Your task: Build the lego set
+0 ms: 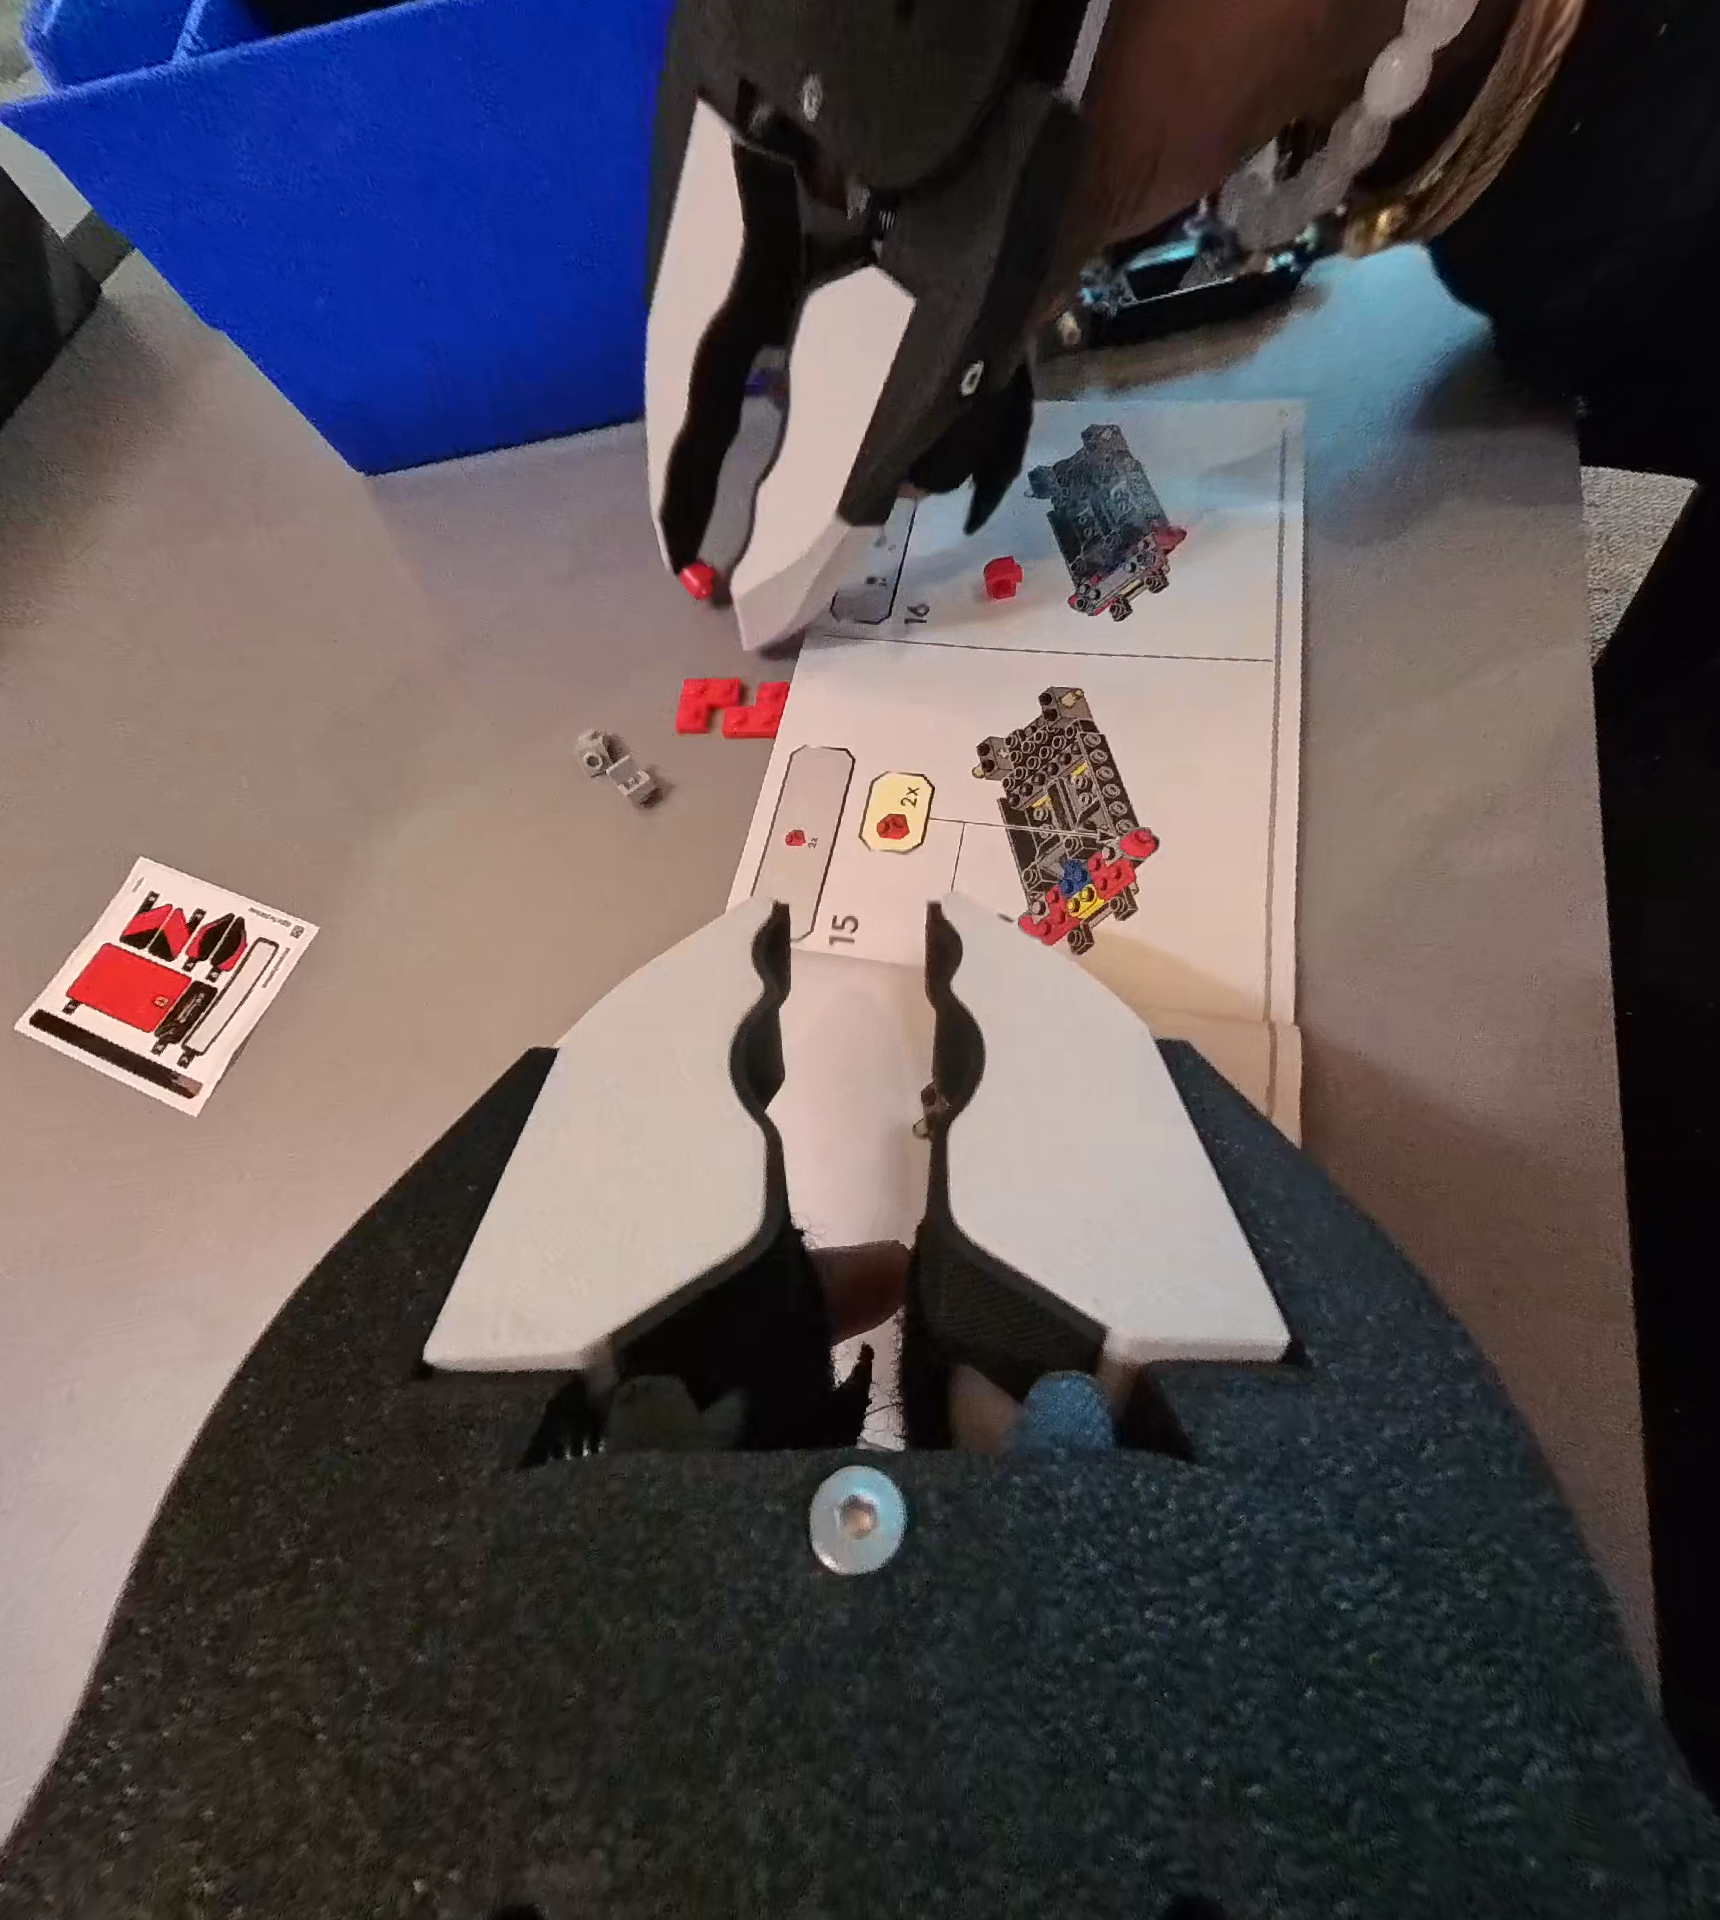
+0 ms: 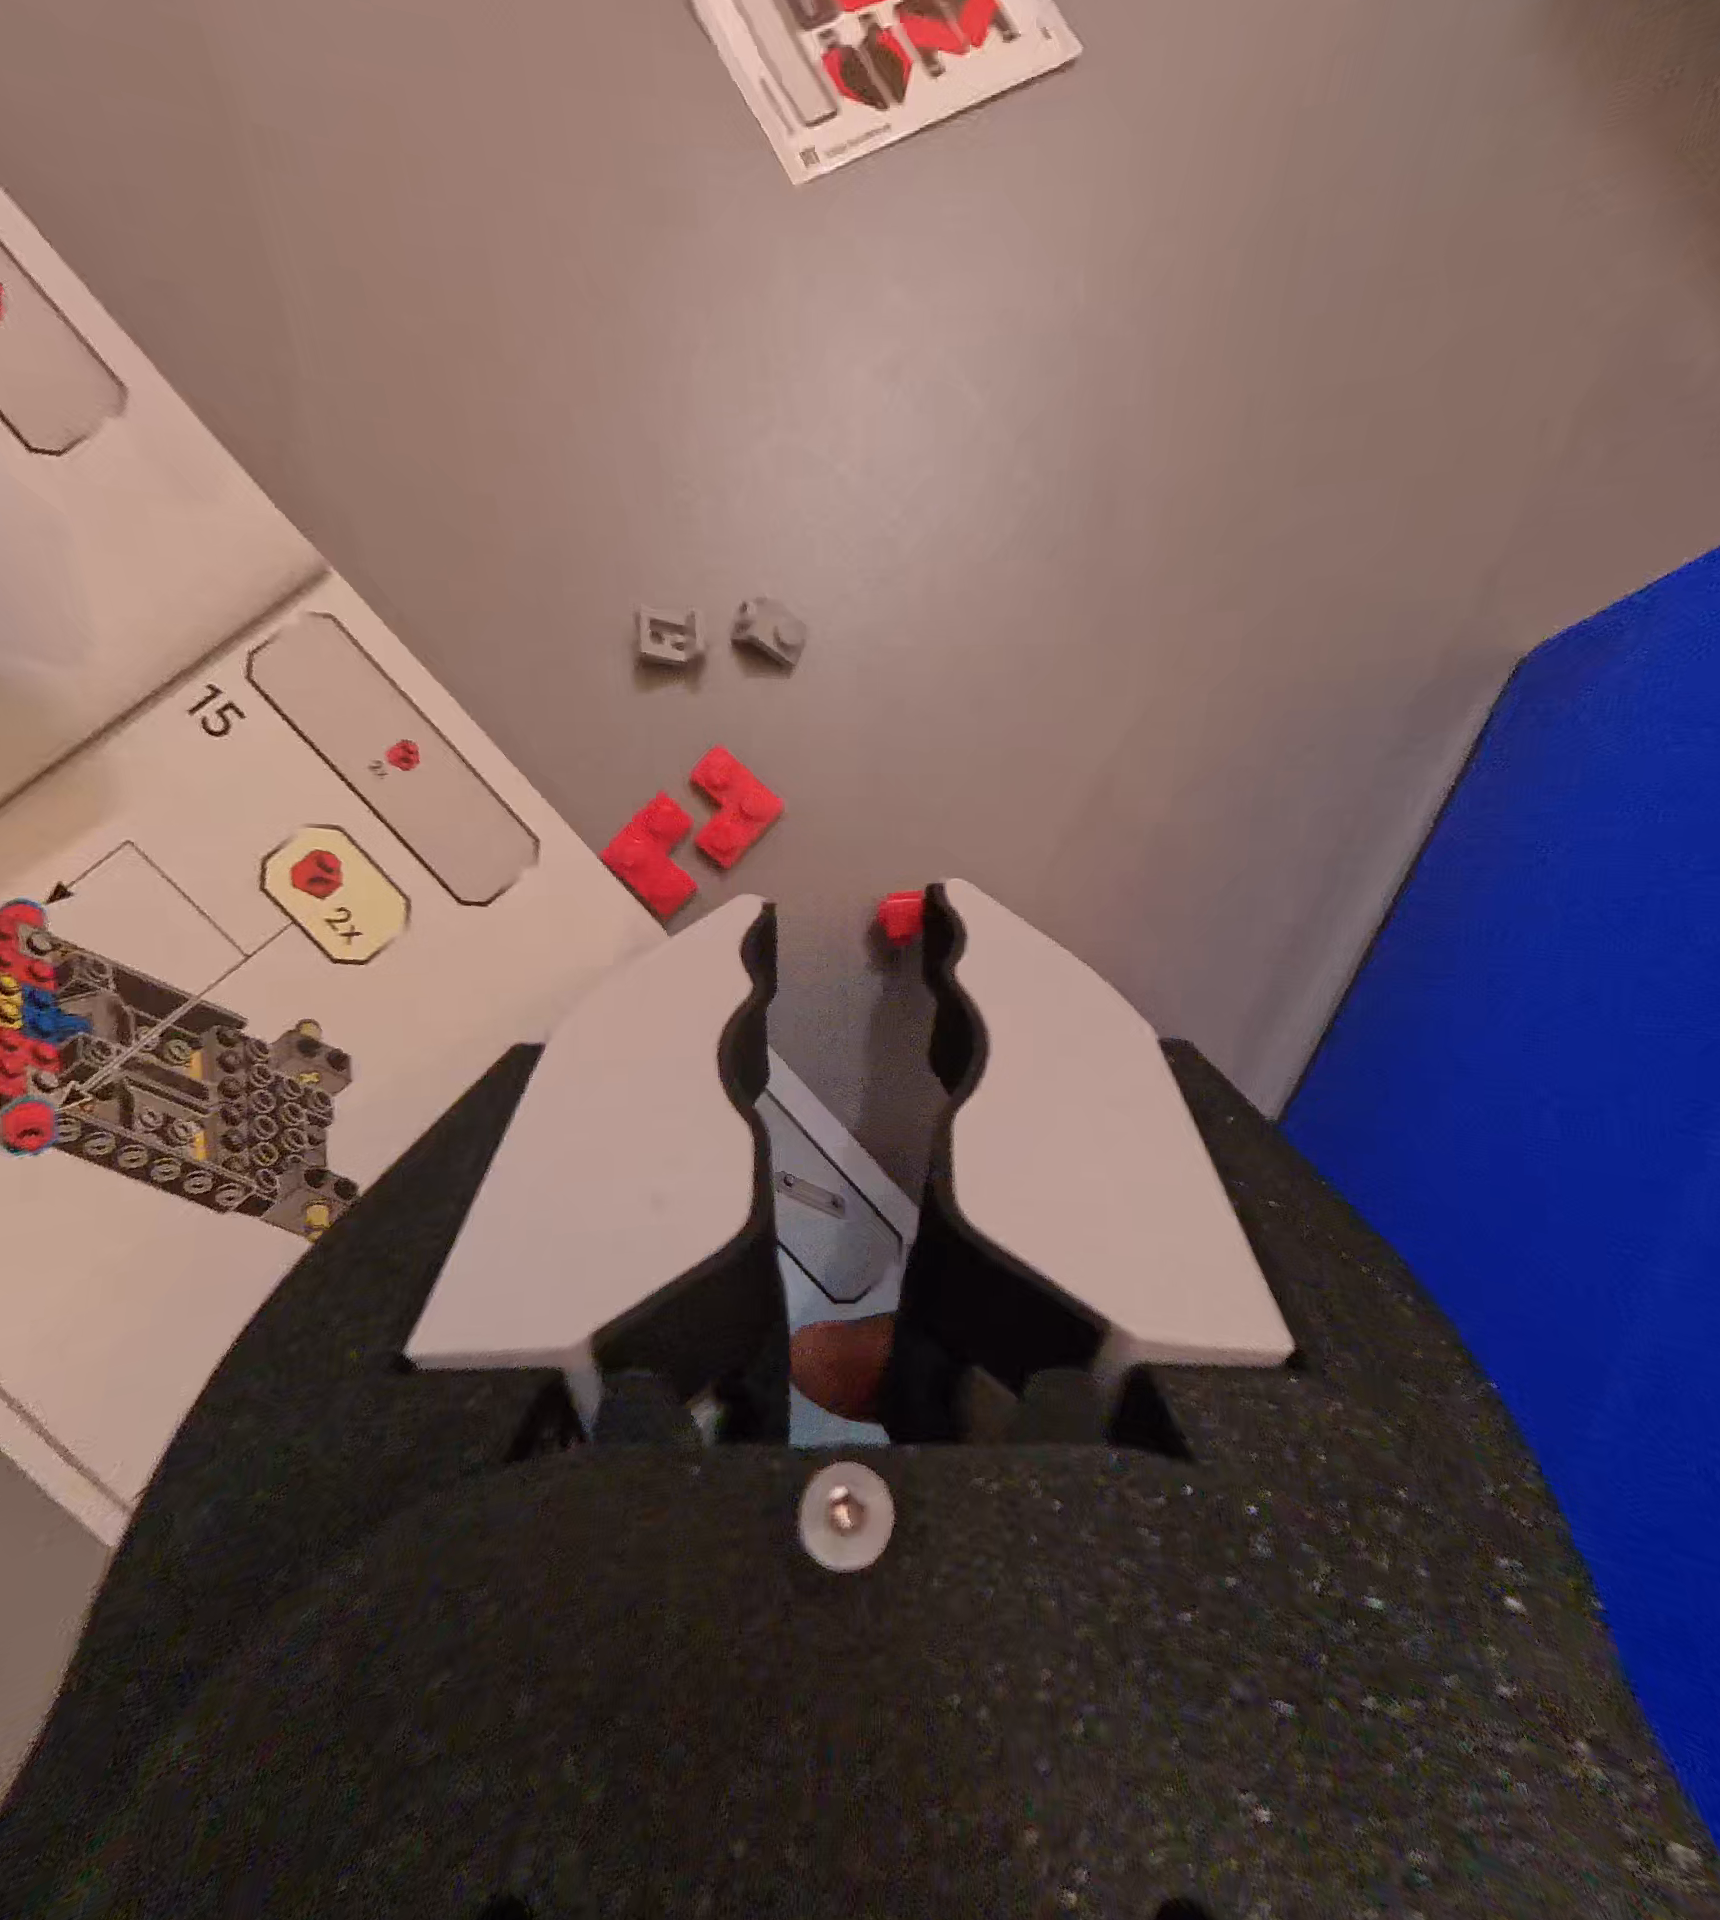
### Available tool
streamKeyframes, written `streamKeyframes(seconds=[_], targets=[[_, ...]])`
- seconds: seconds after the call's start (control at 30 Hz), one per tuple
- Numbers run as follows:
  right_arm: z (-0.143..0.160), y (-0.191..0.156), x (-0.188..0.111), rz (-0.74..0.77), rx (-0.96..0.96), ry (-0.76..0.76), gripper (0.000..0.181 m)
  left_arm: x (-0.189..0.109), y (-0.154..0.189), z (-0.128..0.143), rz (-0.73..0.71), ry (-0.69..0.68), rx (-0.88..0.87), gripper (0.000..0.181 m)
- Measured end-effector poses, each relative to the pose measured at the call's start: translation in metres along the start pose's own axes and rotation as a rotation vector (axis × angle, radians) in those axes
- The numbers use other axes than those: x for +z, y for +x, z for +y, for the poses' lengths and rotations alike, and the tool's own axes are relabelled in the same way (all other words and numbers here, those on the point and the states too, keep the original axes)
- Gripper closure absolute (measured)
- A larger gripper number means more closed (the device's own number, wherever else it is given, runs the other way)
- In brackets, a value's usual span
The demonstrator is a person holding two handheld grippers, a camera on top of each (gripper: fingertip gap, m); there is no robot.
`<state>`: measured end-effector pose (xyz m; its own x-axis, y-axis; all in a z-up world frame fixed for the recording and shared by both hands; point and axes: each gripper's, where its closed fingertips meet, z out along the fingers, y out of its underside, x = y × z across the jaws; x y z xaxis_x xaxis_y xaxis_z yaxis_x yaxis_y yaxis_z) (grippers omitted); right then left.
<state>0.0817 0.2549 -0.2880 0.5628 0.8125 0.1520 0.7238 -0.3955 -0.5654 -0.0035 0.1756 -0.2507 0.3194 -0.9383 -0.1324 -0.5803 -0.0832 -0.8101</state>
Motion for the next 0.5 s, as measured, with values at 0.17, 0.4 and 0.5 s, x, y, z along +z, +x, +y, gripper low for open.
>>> streamKeyframes(seconds=[0.17,0.4,0.5], targets=[[-0.001,-0.009,-0.040,-0.061,-0.051,0.057,0.151,0.001,0.000,0.001,0.005,-0.005,-0.007,0.156],[0.022,-0.029,-0.050,-0.230,-0.074,-0.011,0.158,0.005,0.004,0.001,0.009,-0.023,0.011,0.156],[0.038,-0.041,-0.057,-0.286,-0.116,-0.089,0.160,0.007,0.006,0.002,0.014,-0.031,0.030,0.156]])
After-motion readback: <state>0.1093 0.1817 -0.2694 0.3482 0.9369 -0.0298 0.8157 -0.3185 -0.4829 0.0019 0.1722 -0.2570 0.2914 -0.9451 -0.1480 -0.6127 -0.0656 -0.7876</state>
